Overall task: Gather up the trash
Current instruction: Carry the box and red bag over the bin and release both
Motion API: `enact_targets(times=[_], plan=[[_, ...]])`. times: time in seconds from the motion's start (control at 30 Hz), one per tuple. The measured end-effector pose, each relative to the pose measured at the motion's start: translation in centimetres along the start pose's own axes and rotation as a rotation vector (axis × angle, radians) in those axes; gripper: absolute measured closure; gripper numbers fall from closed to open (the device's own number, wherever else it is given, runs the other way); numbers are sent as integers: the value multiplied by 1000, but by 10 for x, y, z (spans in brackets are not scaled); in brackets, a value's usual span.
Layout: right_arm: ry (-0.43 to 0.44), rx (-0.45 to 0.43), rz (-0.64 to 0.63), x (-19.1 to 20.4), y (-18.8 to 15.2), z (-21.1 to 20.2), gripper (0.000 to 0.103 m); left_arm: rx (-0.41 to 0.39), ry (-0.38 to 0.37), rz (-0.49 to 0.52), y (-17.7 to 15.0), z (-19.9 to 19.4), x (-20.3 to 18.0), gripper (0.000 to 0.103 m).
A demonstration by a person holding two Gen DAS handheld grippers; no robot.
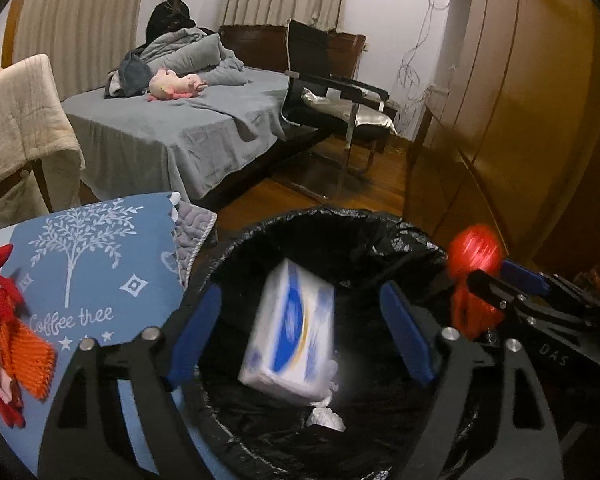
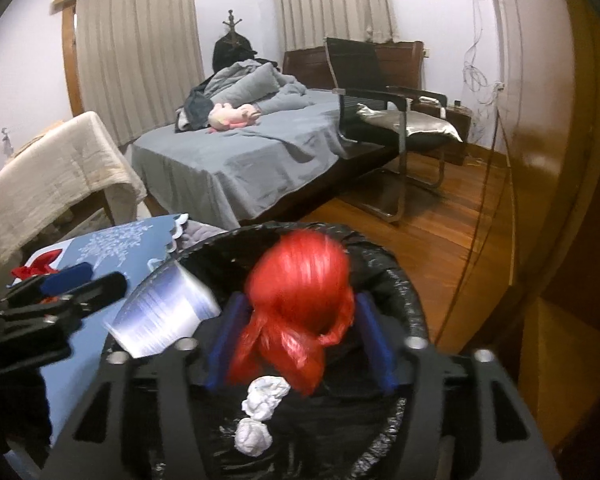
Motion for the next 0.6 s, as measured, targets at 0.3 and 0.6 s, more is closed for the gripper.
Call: enact_targets(times=[0.3,0.6], plan=[[-7,-32,3,10,8,-9,5,-59,142,18,9,-37,41,10],[99,-21,-28,67,10,-1,5,-95,285,-22,6,-90,94,8]])
Point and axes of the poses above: each gripper's, at about its wrist camera, not at the fingertips, and z roughly the way its jaws point, x to its left, y to its top, the point moved 2 cm from there along z, roughly the way its jaws point, and after that the axes turned 12 degrees about -x, right-handed, at the moved point
